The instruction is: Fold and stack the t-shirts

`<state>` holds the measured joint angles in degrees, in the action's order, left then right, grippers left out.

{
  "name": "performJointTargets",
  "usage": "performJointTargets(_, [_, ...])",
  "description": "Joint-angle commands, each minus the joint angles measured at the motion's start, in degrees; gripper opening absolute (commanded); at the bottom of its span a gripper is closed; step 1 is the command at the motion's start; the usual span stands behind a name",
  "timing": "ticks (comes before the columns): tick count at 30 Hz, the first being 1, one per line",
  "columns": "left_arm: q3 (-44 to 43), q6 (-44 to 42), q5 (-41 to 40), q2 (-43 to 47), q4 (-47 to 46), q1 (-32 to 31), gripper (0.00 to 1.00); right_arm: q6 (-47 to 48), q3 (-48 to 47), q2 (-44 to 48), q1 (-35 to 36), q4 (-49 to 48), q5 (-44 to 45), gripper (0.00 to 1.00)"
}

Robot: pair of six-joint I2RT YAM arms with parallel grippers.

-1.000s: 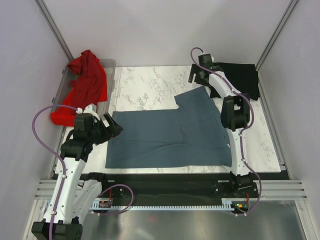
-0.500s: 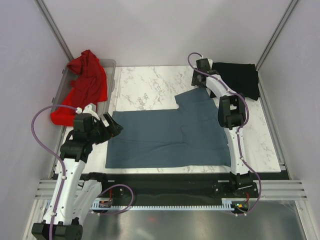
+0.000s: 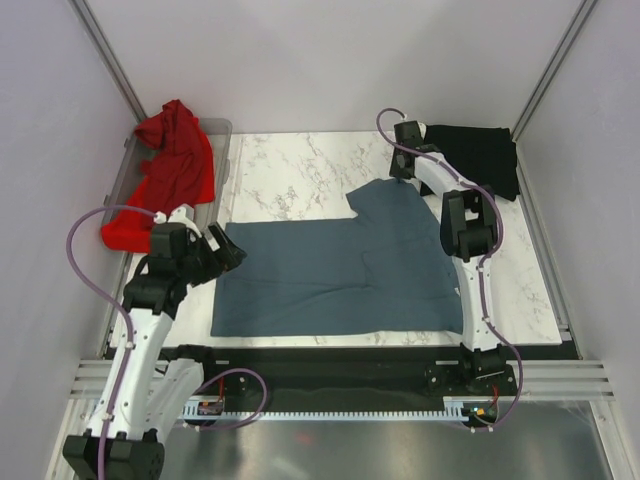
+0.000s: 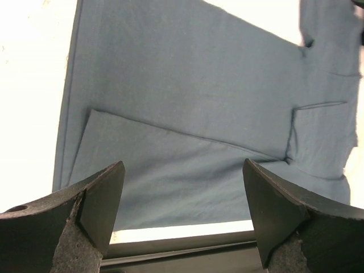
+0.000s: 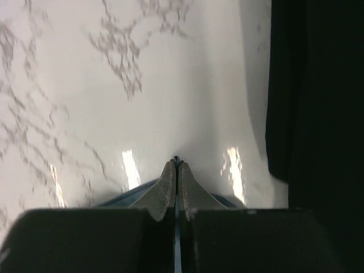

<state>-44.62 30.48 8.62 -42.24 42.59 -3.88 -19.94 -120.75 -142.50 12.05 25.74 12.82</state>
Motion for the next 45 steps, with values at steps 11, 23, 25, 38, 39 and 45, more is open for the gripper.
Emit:
performJointTargets(11, [-23.7, -1.8, -7.0, -44.8, -7.3, 0.2, 0.81, -5.2, 35.4, 39.4, 0.2, -4.2, -3.0, 0.0])
performJointTargets(23, [-36.4, -0.8, -5.8, -58.8, -5.8, -1.0, 0.78, -4.4, 42.0, 45.2, -15.0, -1.9, -6.7, 0.0])
performJointTargets(25, [-37.5, -0.9, -6.6, -60.7, -5.8, -1.4, 0.78, -4.5, 42.0, 45.2, -17.1, -1.8, -6.9, 0.0])
performJointTargets(38, [-48.6, -1.8, -13.2, -75.2, -4.1, -5.2, 0.72, -4.7, 44.6, 47.0, -17.6, -4.2, -12.6, 0.0])
performJointTargets(39, [-49.2, -1.9, -13.9, -76.1, -4.2, -5.6, 0.71, -4.8, 44.8, 47.0, -17.6, -4.4, -14.1, 0.0])
performJointTargets(45, [-57.1, -3.0, -21.0, -81.9, 1.1, -7.3, 0.66, -4.9, 45.6, 47.2, -17.5, -4.7, -15.0, 0.0])
